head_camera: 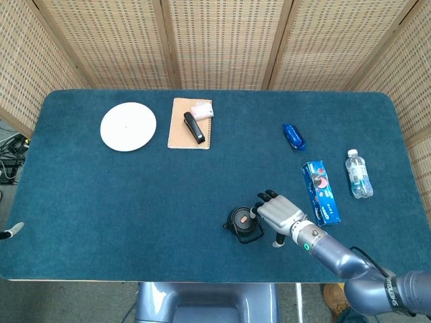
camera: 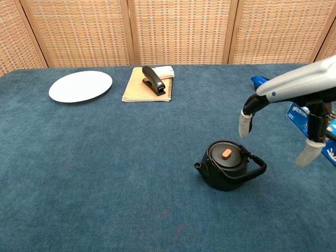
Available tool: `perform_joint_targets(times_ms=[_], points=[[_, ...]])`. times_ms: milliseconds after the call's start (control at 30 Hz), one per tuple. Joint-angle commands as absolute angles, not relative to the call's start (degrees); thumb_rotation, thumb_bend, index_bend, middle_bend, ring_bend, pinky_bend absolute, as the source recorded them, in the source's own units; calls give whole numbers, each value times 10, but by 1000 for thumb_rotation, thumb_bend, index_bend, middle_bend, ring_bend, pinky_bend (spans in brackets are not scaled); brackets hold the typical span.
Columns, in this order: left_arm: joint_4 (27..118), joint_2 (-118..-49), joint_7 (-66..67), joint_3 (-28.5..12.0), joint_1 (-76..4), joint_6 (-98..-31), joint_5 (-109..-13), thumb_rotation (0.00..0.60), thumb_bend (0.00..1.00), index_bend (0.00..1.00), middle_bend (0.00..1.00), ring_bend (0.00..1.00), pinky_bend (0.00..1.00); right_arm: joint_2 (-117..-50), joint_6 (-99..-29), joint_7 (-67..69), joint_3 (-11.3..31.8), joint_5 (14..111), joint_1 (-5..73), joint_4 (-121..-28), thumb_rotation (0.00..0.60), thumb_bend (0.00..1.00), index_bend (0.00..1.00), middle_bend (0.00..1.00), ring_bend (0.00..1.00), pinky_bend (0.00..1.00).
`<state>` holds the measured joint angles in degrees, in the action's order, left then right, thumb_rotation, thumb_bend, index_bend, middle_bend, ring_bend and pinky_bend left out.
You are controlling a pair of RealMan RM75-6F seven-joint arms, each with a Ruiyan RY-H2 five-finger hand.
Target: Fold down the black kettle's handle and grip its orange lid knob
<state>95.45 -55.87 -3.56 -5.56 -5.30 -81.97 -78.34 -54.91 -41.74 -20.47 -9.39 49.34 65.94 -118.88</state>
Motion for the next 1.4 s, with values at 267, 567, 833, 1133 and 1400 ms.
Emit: perform_joint_targets(times_ms=[267,567,833,1133,1400], points=[[956,-559,-34,-55,-52,-821,-784,600,0,0,0,0,0,-596,-455,-162,-96,681,549,-1155,600,0,287,304,138,0],[952,-558,-40,-56,-52,-821,-782,600,0,0,0,0,0,-641,-460,-172,-82,693,522,-1126,600,0,302,338,247,0],[949,-558,-44,-56,-52,-819,-781,600,0,0,0,0,0,-646,-456,-177,-73,696,509,-1124,600,0,334,396,313,0],[952,-559,-40,-56,-52,-822,-782,600,0,0,0,0,0,-658,-455,-188,-69,707,493,-1122,600,0,349,422,337,0],[952,-559,-39,-56,-52,-823,-782,600,0,0,0,0,0,-669,-447,-204,-65,698,490,-1118,600,0,367,445,350,0]])
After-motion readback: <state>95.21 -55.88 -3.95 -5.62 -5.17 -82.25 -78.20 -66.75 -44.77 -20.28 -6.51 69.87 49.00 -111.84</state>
